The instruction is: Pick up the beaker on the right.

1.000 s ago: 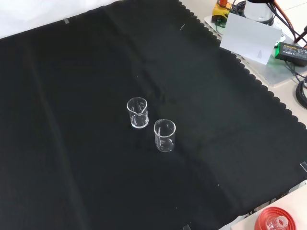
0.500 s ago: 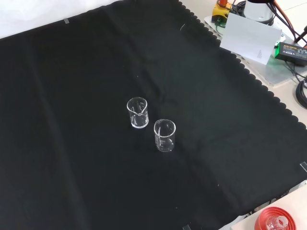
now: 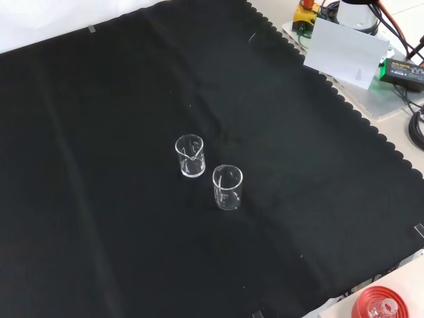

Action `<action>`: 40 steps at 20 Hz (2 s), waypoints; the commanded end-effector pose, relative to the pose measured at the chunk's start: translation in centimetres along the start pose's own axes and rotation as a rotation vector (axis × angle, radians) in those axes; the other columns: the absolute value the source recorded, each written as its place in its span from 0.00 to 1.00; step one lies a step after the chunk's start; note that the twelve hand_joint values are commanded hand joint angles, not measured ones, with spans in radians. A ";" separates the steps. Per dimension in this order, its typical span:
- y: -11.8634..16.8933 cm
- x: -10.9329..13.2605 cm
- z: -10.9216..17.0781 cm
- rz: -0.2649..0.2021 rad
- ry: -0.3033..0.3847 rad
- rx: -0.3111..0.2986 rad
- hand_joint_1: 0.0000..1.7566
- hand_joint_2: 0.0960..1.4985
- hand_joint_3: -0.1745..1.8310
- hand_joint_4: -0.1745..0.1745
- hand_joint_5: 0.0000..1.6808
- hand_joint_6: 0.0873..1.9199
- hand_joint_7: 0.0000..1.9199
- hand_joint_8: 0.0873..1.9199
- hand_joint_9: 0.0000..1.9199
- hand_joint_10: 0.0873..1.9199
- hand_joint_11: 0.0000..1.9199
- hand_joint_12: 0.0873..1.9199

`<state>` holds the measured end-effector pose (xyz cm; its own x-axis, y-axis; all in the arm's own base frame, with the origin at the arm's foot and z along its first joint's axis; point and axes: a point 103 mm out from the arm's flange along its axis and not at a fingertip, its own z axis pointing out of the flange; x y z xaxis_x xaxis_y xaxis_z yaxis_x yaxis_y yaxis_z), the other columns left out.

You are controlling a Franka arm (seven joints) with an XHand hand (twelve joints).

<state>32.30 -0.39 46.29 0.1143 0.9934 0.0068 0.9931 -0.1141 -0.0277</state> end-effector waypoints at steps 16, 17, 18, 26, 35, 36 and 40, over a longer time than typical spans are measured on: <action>6.0 3.9 9.2 0.011 0.072 0.073 0.26 0.66 0.28 0.33 0.09 0.00 0.00 0.24 0.04 0.32 0.00 0.47; 6.6 3.9 9.5 0.001 0.078 0.070 0.26 0.65 0.29 0.33 0.09 0.00 0.00 0.25 0.04 0.32 0.00 0.48; 7.2 3.8 9.8 -0.008 0.085 0.069 0.27 0.65 0.30 0.33 0.09 0.00 0.00 0.25 0.04 0.33 0.00 0.48; 11.8 2.8 12.6 -0.034 0.141 0.087 0.29 0.62 0.31 0.33 0.09 0.00 0.01 0.25 0.05 0.33 0.00 0.48; 14.9 1.7 16.7 -0.075 0.196 0.104 0.31 0.58 0.33 0.32 0.09 0.00 0.01 0.26 0.05 0.33 0.00 0.48; 15.2 1.8 17.2 -0.080 0.206 0.109 0.31 0.58 0.34 0.32 0.09 0.00 0.01 0.26 0.06 0.33 0.00 0.48; 16.1 1.8 18.9 -0.094 0.245 0.128 0.32 0.57 0.34 0.32 0.09 0.00 0.02 0.26 0.06 0.33 0.00 0.48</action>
<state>46.20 0.40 28.57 0.0520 0.9784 0.2003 0.9874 -0.0204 -0.1566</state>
